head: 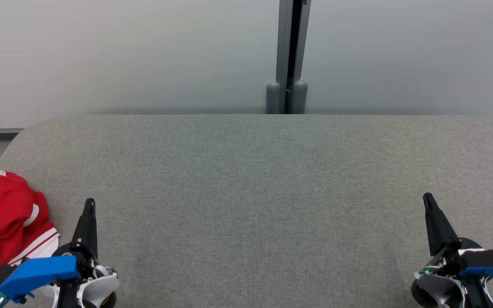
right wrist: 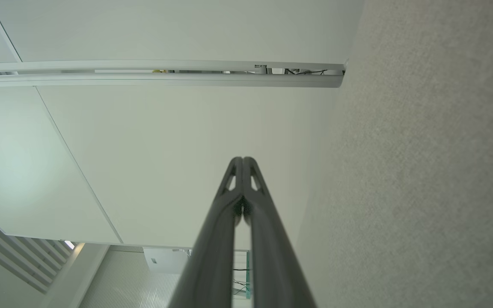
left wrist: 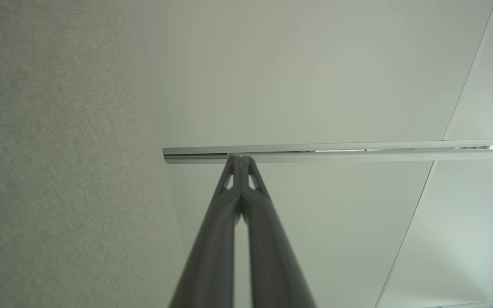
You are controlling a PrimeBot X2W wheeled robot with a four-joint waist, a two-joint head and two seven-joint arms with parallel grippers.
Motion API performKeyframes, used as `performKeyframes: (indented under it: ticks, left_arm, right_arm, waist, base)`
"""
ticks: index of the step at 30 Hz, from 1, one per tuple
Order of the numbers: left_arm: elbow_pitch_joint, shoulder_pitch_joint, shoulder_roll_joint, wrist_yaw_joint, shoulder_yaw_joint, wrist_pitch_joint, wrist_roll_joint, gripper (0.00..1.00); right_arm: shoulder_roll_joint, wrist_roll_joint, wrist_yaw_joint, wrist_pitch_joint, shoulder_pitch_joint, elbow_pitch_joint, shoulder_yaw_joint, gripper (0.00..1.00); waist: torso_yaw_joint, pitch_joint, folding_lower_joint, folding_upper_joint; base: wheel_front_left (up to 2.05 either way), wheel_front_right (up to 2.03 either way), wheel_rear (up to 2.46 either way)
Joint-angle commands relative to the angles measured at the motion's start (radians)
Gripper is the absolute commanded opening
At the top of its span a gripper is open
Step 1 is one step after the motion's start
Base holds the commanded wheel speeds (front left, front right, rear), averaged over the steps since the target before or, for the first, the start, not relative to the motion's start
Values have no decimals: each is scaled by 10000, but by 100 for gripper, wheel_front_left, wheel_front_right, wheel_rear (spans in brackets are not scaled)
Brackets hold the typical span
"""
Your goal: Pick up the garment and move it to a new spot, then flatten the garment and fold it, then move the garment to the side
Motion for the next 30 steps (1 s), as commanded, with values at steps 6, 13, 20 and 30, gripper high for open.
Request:
performKeyframes:
  ticks: [6, 13, 20, 30]
  left_arm:
    - [277, 254, -31, 2, -13, -69, 42, 100]
    - [357, 151, 144, 0, -211, -447, 870, 100]
    - [227, 171, 185, -1, -308, -777, 2445, 100]
    - [270, 224, 320, -3, -624, -1206, 4519, 100]
  right_arm:
    - [43, -46, -4, -28, 76, 242, 51, 100]
    - [-191, -651, -2, -429, 44, 183, 382, 100]
    - [-285, -1928, -1, -768, -55, 231, 503, 100]
    - [-278, -3957, 0, -1200, -97, 400, 731, 100]
  waist:
    - [0, 7, 0, 0]
    - [24, 26, 0, 0]
    - [50, 54, 0, 0]
    - [88, 70, 0, 0]
  base:
    - [0, 0, 0]
    - [0, 0, 0]
    - [0, 0, 0]
    - [0, 0, 0]
